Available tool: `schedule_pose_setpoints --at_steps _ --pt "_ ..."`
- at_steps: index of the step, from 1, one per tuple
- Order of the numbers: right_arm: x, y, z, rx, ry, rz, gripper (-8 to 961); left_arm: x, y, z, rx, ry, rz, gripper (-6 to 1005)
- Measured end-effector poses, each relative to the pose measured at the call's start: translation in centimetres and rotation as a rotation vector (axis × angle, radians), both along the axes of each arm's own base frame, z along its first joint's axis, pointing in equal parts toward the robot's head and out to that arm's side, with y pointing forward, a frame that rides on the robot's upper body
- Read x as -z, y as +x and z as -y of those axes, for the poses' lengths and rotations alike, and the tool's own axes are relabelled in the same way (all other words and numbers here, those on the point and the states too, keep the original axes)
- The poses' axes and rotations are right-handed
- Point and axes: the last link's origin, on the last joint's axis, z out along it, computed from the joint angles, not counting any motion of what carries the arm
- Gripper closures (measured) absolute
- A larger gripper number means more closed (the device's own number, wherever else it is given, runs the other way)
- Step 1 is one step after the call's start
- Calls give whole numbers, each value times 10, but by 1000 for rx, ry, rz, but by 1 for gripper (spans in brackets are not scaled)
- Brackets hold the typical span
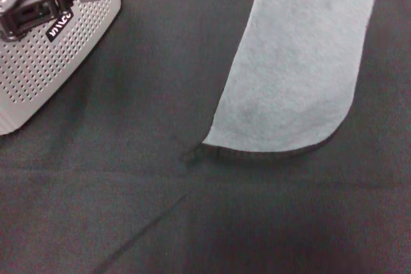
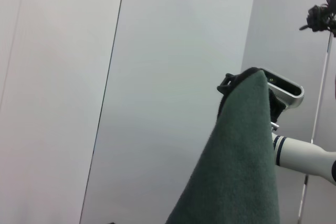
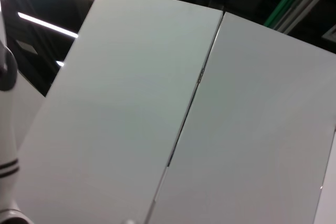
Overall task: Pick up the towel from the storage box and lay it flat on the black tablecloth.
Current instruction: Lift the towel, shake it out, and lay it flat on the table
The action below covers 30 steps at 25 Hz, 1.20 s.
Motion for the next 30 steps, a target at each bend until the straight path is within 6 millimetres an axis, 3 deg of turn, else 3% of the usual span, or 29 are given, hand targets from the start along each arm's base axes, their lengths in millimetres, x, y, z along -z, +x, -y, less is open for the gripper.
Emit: schedule_pose_setpoints --at_steps 9,16,23,30 --pt "20 -21 -10 -43 113 -53 945 17 -8 -2 -21 32 34 869" --pt "13 -24 -3 -111 159 -105 945 32 -17 0 -55 24 54 867" --pt "-10 7 12 -167 62 -118 945 41 -20 1 -78 -11 69 865" --pt "-30 40 13 -115 -60 -188 945 48 -11 -4 -53 -55 56 763"
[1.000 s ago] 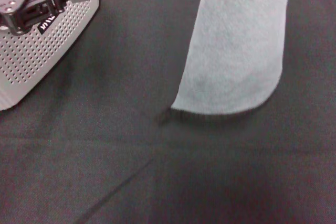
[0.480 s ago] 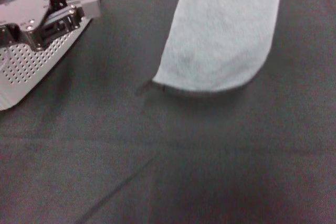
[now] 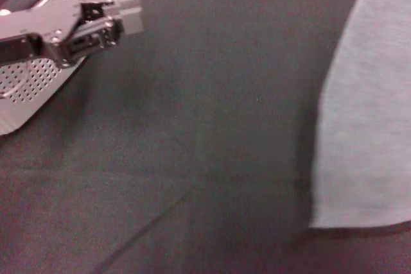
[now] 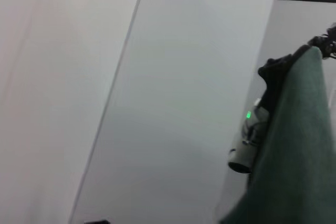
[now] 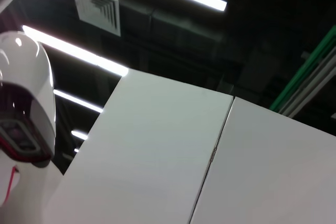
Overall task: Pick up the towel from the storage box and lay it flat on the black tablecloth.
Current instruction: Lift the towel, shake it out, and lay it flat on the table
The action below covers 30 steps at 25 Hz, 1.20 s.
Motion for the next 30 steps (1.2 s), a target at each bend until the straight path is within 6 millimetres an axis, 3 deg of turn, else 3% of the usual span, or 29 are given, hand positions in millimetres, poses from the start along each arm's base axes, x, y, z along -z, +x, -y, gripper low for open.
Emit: schedule_pose_setpoints --at_steps 7,15,20,22,30 --pt "13 3 -1 49 -24 -31 945 12 12 -3 40 -40 -2 763" --pt "39 -8 -24 196 66 -73 945 20 13 -4 21 -30 9 762" --pt "68 -37 -42 256 112 -23 945 24 9 -3 -6 -26 10 762" --pt "88 -59 -49 255 122 41 945 25 6 -2 -21 -22 9 762" --pt "119 -103 -65 249 214 138 945 40 1 0 -56 -34 -17 762"
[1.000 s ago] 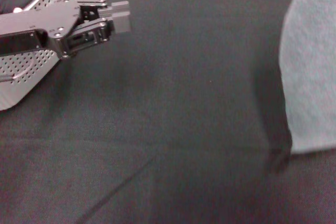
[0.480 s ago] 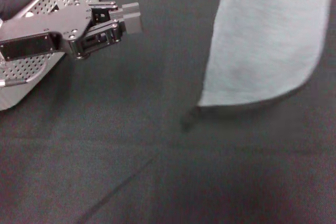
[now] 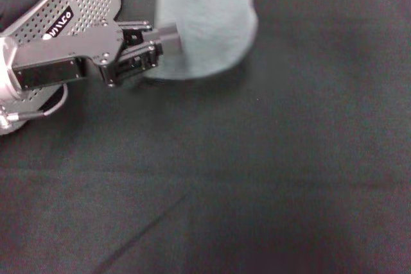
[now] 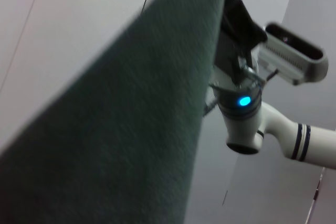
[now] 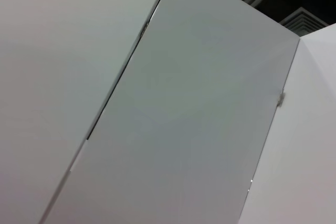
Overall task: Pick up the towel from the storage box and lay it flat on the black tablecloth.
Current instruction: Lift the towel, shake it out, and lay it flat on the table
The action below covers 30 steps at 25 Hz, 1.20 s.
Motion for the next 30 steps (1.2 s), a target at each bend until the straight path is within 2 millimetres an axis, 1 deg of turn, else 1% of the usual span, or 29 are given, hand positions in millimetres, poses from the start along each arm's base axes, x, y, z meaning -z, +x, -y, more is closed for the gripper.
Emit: schedule_pose_setpoints --at_steps 2,9,12,14,17,19,21,25,30 --pt "-1 -7 -2 -13 26 -19 945 4 0 1 -5 -5 -1 761" --pt "-12 -18 0 -58 114 -121 945 20 -3 5 -34 -24 10 761" --pt "-12 -19 -4 -37 138 -123 945 25 -3 6 -32 -36 11 761" --pt "-7 -17 -10 22 139 -101 945 26 -3 7 -33 -38 13 761" --pt "9 -6 -18 157 133 25 945 25 -5 9 -39 -38 13 761" --pt "17 1 -17 222 145 121 945 24 -6 10 -41 -32 15 761" --pt "24 10 -12 282 149 247 945 22 -7 9 -43 -25 17 761" --pt "30 16 -4 360 88 435 945 19 -10 10 -48 -17 16 760" --pt "28 19 1 478 -19 696 946 18 -9 9 -45 -15 14 760"
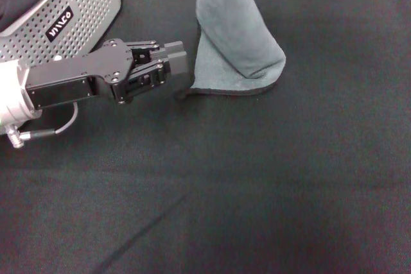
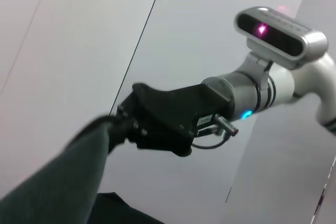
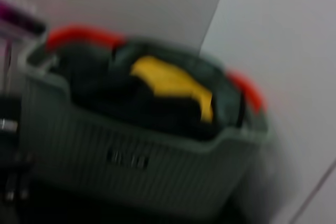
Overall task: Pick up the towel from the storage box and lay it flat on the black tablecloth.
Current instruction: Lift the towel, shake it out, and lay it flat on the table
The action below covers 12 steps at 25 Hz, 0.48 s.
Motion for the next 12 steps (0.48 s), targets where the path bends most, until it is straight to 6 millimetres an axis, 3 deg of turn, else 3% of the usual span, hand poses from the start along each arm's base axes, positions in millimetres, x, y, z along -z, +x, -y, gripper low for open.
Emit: schedule_pose_setpoints --at_steps 6,12 --pt "-24 -25 -7 158 -26 232 946 1 2 -1 9 -3 -2 760" --pt "-36 -56 -11 186 68 464 946 3 3 0 16 -4 -2 760"
